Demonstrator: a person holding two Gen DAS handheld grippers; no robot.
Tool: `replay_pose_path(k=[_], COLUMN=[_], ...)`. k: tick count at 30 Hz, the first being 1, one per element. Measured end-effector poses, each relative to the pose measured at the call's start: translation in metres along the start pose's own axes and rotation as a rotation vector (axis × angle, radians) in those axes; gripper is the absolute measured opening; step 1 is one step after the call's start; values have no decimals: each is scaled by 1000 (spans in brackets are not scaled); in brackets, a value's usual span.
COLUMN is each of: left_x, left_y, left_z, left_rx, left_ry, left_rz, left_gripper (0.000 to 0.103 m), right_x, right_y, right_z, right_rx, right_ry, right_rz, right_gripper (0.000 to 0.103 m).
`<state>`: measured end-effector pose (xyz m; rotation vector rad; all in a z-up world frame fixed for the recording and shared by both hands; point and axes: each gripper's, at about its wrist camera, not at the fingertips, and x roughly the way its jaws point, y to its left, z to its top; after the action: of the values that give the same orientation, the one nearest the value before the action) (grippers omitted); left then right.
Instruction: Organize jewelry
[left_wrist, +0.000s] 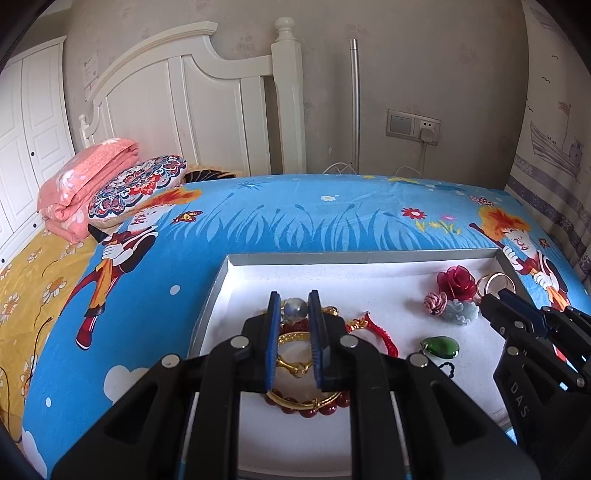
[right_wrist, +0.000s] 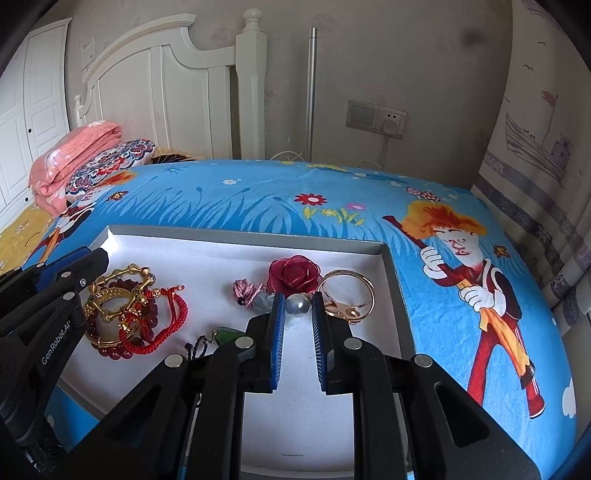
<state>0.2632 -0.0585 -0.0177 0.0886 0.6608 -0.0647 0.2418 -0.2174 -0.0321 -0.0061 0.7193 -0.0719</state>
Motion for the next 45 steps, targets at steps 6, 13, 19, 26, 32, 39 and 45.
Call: replay_pose_path(k=[6, 13, 19, 26, 32, 39, 45], left_x=[-1, -3, -10, -20, -37, -60, -76], left_y=[-2, 0, 2, 12, 25, 27, 25], left_z=[1, 0, -1, 5, 6, -10, -26], left_rx=[3, 2, 4, -9, -36, -36, -24], left_ry=[1, -8, -46, -61, -82, -89, -91], left_rz=[4, 8, 21, 22, 6, 6, -15], left_gripper=[15, 36, 76, 96, 98, 98, 98], right_x=[1, 3, -1, -15, -35, -54, -71], right_y=[0, -1, -3, -8, -15, -10, -6], right_z=[1, -1, -3, 1, -2, -18, -24], right_rx=[-5, 7, 20, 12, 51, 41, -3], right_ry=[1, 13, 7, -18, -43, -63, -69], right_rz=[3, 12, 17, 8, 10, -4, -19], right_gripper=[16, 18, 38, 58, 67, 75, 83])
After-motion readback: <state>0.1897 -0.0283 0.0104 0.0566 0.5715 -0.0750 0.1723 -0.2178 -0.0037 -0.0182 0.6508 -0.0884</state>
